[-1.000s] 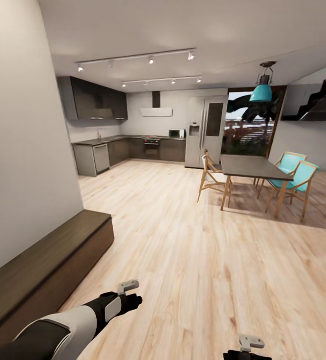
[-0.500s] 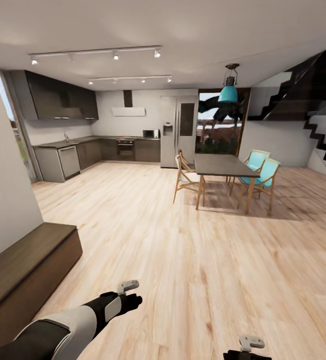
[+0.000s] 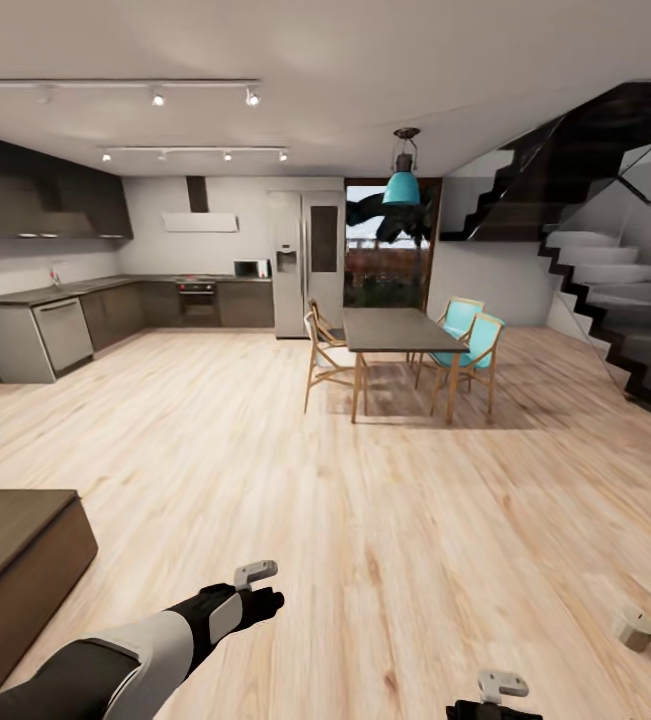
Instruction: Place each of the two pumpkins and all three candles from the living room inside a cabinet in the living room (use any cabinet), then make sure every cabinet is closed, and position the cauldron so it is next to a table in the living room.
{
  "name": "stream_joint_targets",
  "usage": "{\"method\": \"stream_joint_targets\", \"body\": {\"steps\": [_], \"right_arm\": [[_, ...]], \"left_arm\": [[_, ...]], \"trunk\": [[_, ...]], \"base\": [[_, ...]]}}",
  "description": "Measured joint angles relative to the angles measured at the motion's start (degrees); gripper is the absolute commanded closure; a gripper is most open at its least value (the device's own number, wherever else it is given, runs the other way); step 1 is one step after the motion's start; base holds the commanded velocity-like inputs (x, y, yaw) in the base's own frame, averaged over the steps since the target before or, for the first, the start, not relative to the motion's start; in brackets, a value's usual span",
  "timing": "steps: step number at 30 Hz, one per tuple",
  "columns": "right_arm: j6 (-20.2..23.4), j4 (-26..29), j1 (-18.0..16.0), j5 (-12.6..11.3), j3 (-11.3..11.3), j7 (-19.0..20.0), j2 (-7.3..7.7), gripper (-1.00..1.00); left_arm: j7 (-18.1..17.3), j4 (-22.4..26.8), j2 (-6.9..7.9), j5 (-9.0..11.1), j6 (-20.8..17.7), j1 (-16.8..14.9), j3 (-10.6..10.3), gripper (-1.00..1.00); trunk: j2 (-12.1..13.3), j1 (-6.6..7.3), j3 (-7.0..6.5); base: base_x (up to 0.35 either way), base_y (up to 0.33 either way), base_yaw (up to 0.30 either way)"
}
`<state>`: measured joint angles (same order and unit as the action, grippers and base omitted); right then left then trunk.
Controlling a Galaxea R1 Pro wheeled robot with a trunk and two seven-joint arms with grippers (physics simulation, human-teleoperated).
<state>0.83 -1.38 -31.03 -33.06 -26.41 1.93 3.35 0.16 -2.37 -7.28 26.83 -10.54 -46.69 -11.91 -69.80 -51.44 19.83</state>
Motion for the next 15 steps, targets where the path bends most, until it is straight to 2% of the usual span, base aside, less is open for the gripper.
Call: {"method": "stream_joint_targets", "body": {"steps": [15], "right_arm": [[0.0, 0.0, 0.0, 0.0, 0.0, 0.0, 0.0, -1.0]], "left_arm": [[0.0, 0.0, 0.0, 0.0, 0.0, 0.0, 0.0, -1.0]], "trunk": [[0.0, -0.01, 0.0]], "base": [[0.284, 0.22, -0.294]]}}
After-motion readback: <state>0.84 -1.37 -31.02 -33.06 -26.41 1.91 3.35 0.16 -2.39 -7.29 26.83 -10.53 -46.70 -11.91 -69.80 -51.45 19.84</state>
